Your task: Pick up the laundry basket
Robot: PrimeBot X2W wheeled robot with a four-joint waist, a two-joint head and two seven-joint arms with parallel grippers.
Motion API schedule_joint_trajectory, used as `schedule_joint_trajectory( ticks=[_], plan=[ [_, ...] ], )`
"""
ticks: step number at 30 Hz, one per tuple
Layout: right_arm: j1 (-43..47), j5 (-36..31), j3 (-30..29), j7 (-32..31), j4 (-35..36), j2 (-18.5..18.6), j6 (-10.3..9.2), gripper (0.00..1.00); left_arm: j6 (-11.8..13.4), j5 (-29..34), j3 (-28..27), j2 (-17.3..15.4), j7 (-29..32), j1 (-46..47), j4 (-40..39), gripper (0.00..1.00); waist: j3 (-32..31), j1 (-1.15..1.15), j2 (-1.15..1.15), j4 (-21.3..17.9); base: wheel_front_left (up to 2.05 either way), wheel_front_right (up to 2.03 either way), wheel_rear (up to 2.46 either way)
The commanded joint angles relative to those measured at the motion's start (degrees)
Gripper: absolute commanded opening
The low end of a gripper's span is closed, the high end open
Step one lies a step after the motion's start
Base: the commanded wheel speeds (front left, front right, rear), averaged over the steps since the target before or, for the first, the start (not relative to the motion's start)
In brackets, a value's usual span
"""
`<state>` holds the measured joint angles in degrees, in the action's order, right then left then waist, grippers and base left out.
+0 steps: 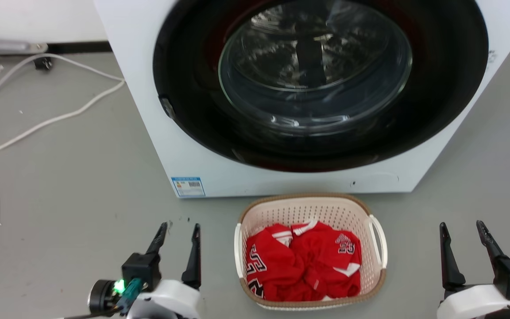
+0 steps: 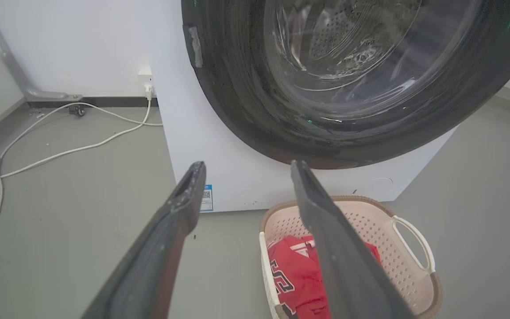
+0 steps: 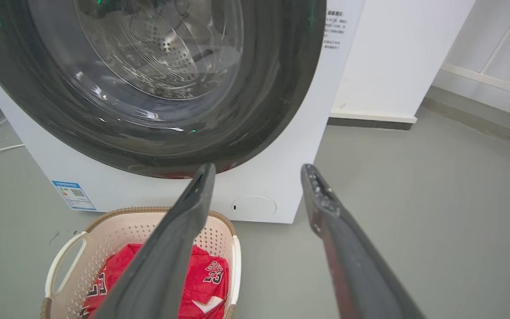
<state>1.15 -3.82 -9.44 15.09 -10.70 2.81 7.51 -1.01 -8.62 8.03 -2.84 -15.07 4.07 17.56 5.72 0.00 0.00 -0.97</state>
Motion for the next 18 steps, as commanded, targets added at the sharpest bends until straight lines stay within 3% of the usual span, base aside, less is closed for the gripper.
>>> schedule_joint_trajectory(
  ticks=[1,9,18],
  plan=[
    [-1.7,-0.2,-0.5,0.1,-1.6,0.1,-0.04,1.0,-0.3,-0.6,1.0,-0.1,-0.2,2.0,1.8,1.0,2.6,0.0,0.0,-0.8,0.0,0.0,0.0],
    [-7.1,-1.3,-0.2,0.1,-7.3,0.1,-0.04,1.0,0.5,-2.1,3.6,-0.1,-0.2,8.2,9.3,1.0,9.2,0.0,0.0,-1.9,0.0,0.0,0.0],
    [-17.2,-3.9,1.4,0.1,-17.5,0.8,-0.04,1.0,-0.4,-3.7,6.5,-0.1,-0.2,18.3,20.0,1.0,19.6,0.0,0.0,-2.1,0.0,0.0,0.0]
  ],
)
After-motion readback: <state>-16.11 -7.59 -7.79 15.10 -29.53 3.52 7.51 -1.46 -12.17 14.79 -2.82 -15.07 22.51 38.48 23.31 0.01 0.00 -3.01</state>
